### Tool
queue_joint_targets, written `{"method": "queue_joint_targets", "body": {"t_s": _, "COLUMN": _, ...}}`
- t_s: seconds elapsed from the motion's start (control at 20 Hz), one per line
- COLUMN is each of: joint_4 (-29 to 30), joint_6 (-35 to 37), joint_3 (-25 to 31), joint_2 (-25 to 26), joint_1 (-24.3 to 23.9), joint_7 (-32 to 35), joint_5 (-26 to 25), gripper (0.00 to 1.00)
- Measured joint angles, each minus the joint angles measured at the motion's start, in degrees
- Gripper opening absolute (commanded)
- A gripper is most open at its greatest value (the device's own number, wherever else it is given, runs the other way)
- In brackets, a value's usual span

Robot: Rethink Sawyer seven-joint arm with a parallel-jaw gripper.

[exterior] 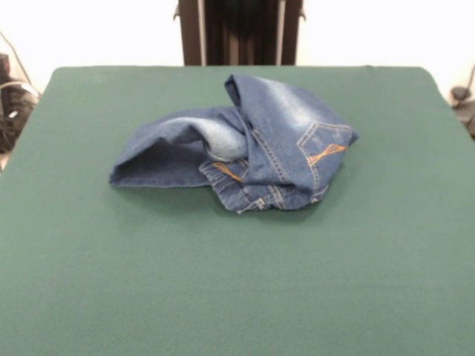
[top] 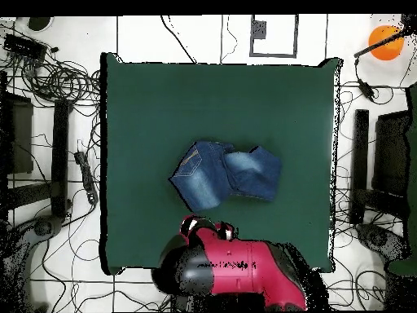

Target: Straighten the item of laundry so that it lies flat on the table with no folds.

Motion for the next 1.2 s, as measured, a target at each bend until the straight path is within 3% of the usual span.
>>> {"method": "queue_joint_targets", "body": {"t_s": 0.25, "joint_4": 0.0, "joint_6": 0.0, "joint_3": -1.2, "joint_2": -1.4, "joint_1": 4.6, "joint_7": 0.0, "joint_5": -0.9, "gripper": 1.0}}
{"method": "queue_joint_targets", "body": {"t_s": 0.6, "joint_4": -0.6, "joint_6": 0.0, "joint_3": -6.3, "joint_2": -3.1, "joint_1": 16.6, "joint_7": 0.0, "joint_5": -3.7, "gripper": 1.0}}
{"method": "queue_joint_targets", "body": {"t_s": 1.2, "joint_4": -0.9, "joint_6": 0.0, "joint_3": -10.5, "joint_2": -3.2, "joint_1": 19.0, "joint_7": 0.0, "joint_5": -2.1, "gripper": 1.0}}
